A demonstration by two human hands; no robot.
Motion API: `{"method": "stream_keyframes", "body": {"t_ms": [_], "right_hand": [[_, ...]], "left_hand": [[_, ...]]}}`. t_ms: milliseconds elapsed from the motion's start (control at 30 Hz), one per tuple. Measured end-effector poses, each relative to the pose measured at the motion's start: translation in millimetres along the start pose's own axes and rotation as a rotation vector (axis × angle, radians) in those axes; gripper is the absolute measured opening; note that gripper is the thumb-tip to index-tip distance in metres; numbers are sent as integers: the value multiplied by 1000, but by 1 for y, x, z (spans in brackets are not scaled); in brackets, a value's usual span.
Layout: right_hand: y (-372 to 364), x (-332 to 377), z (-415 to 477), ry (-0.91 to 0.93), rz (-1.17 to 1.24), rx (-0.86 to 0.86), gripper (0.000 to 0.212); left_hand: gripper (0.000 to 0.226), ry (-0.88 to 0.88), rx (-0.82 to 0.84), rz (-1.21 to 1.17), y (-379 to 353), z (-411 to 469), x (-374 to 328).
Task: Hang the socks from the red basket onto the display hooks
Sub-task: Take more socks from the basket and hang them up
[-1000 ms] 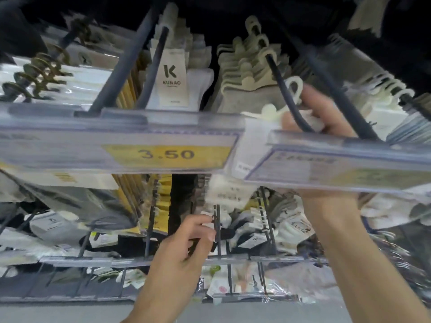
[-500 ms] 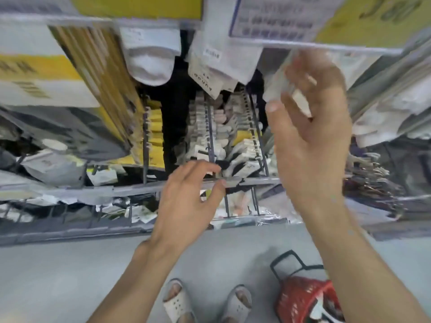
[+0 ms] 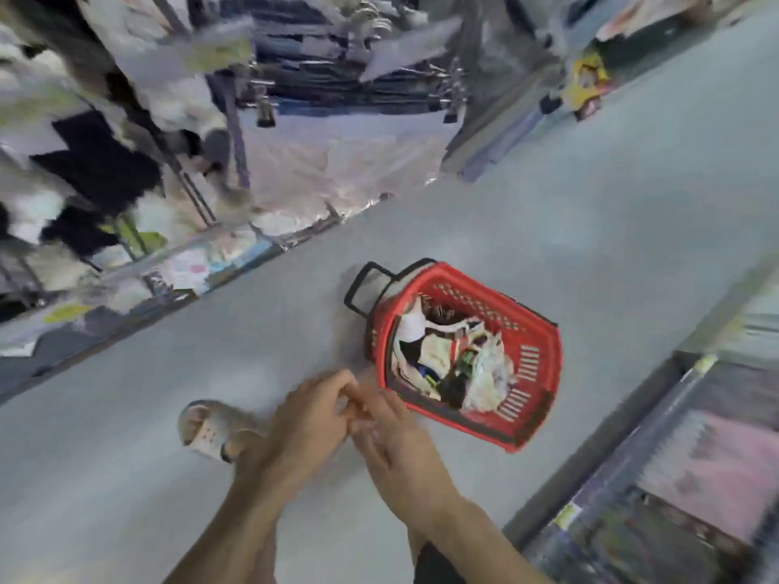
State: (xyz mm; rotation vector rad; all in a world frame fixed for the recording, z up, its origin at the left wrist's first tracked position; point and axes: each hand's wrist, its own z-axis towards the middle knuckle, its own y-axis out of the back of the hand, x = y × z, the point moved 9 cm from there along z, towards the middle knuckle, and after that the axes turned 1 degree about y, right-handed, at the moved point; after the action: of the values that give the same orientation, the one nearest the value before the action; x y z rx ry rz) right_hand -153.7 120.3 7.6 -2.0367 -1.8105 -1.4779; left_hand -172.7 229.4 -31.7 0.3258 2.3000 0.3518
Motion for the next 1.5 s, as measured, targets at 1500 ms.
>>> {"method": "stream_keyframes", "body": {"t_ms": [1500], "right_hand": [[21, -511, 50, -864, 862, -405, 68]], "left_hand": [[73, 139, 257, 537, -367, 288, -41]]}}
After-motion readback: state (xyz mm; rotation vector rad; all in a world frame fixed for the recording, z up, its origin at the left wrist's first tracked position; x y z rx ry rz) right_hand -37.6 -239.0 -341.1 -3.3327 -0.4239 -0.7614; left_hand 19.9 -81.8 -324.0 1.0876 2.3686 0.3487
